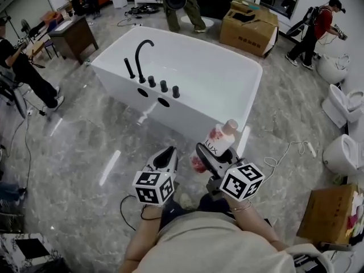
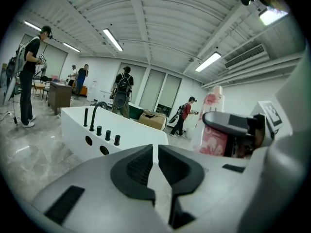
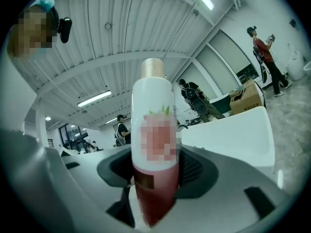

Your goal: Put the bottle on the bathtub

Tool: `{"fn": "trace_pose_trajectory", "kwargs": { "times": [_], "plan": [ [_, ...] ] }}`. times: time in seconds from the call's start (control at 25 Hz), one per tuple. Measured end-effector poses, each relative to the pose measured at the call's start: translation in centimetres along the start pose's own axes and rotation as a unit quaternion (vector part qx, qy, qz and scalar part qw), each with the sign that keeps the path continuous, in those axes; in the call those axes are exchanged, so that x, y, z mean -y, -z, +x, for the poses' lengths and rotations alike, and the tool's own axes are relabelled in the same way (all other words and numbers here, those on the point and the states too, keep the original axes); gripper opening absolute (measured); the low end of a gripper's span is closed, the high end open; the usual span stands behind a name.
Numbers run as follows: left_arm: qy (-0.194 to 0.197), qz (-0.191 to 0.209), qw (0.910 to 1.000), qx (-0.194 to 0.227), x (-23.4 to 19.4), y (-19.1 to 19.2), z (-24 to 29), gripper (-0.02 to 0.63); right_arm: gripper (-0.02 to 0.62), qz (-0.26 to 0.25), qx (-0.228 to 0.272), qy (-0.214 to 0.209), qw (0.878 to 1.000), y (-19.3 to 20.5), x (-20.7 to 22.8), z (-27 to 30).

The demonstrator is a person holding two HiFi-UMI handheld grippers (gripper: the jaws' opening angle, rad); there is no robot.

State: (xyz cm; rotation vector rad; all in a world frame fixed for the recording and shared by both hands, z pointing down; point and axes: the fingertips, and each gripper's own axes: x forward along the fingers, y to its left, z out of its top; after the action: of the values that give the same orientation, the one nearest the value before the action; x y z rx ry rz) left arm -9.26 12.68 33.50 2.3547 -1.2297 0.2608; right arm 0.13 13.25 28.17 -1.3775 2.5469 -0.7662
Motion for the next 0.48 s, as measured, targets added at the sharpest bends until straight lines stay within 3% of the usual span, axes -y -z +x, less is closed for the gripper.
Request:
{"fn": "trace_pose_trajectory", "kwargs": {
  "times": [0.2, 0.48],
  "plan": [
    [0.018, -0.020, 0.9996, -0.011, -0.6, -0.1, 2.9, 0.034, 0.226, 0.006, -0.023, 0.018, 1.000, 0.1, 2.4, 2.2],
    [0.002, -0.030, 0.9992, -0.027, -4.5, -1.1, 7.6, 0.034, 0.226, 0.013, -0.045, 0.018, 0.999, -0.6, 6.7, 8.6]
  ]
}}
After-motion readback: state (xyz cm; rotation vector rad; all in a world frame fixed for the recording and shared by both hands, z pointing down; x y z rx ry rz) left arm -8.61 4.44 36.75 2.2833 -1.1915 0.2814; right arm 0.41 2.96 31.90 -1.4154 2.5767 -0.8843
